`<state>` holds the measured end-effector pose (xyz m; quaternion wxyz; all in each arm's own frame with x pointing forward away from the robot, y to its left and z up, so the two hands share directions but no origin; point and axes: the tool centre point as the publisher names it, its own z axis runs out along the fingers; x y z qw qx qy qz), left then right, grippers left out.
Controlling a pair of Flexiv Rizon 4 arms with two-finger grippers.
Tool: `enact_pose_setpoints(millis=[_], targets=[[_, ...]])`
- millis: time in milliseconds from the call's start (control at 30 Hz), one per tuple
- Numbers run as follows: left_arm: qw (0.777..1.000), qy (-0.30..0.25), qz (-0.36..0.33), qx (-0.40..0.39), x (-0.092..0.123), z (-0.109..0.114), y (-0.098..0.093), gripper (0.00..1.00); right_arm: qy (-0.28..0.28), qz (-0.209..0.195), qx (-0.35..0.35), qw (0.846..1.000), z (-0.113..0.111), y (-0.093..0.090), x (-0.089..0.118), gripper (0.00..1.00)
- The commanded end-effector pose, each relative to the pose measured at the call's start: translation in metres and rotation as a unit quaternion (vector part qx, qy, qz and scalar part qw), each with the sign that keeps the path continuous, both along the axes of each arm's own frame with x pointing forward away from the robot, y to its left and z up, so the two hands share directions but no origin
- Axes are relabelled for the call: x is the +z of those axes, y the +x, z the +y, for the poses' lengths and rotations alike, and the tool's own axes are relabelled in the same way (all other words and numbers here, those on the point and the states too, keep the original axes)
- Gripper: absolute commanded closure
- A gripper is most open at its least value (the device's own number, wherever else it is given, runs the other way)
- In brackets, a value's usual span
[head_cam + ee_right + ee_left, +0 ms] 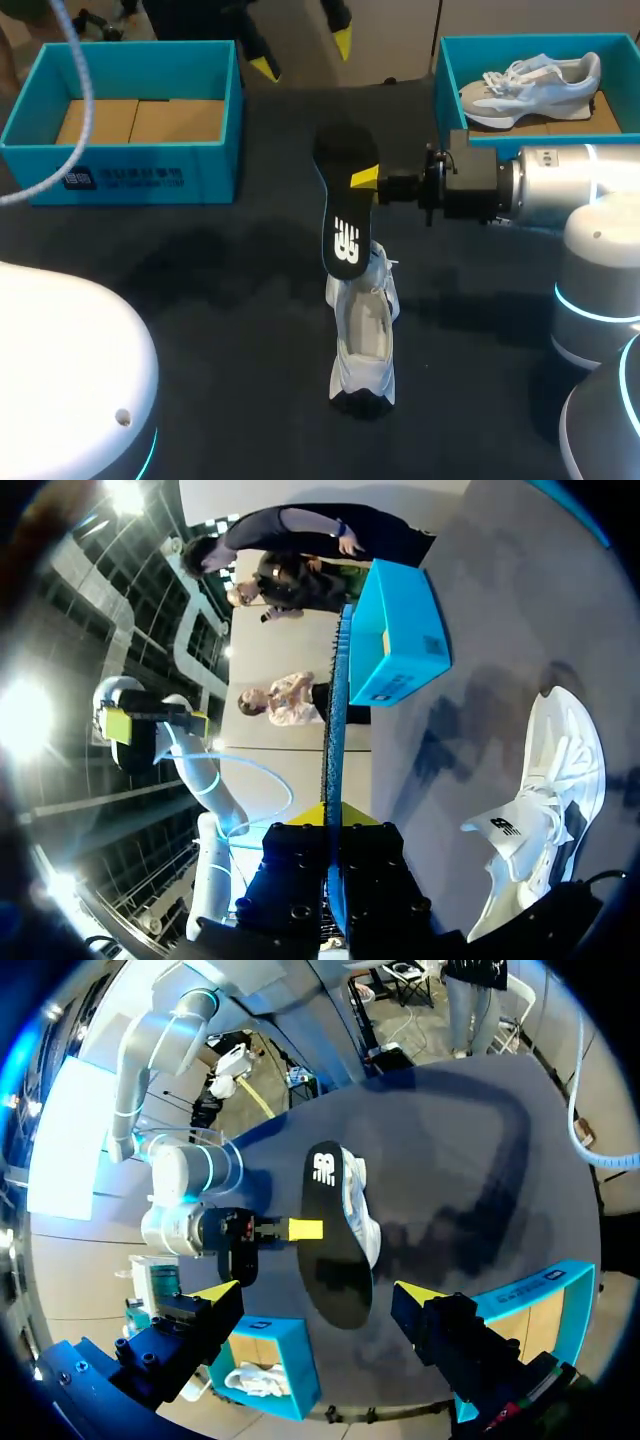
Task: Take the shoe out of the shoebox, open the shoe tongue, remove and reinsert the insole, then place the shoe into the shoebox
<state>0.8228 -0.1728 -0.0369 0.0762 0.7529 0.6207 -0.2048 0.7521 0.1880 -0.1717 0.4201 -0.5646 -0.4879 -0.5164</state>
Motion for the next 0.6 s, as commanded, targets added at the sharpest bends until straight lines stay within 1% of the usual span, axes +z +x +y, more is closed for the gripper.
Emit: enact_pose_setpoints(millis=[33, 200, 333, 600], targets=[[0.991, 0.131, -0.005, -0.028, -0.001, -0.02, 0.011, 0.0, 0.0, 0.0, -0.001, 1.0, 0.002, 0.0, -0.001, 1.0], [0.985, 0.167, -0.027, -0.031, -0.002, -0.035, 0.01, 0.0, 0.0, 0.0, -0.001, 1.0, 0.002, 0.0, -0.001, 1.0], [0.983, 0.181, -0.036, -0.023, -0.003, -0.038, 0.011, 0.0, 0.0, 0.0, -0.001, 1.0, 0.002, 0.0, -0.001, 1.0], [0.983, 0.18, -0.047, -0.009, -0.003, -0.039, 0.011, 0.0, 0.0, 0.0, -0.001, 1.0, 0.002, 0.0, -0.001, 1.0]])
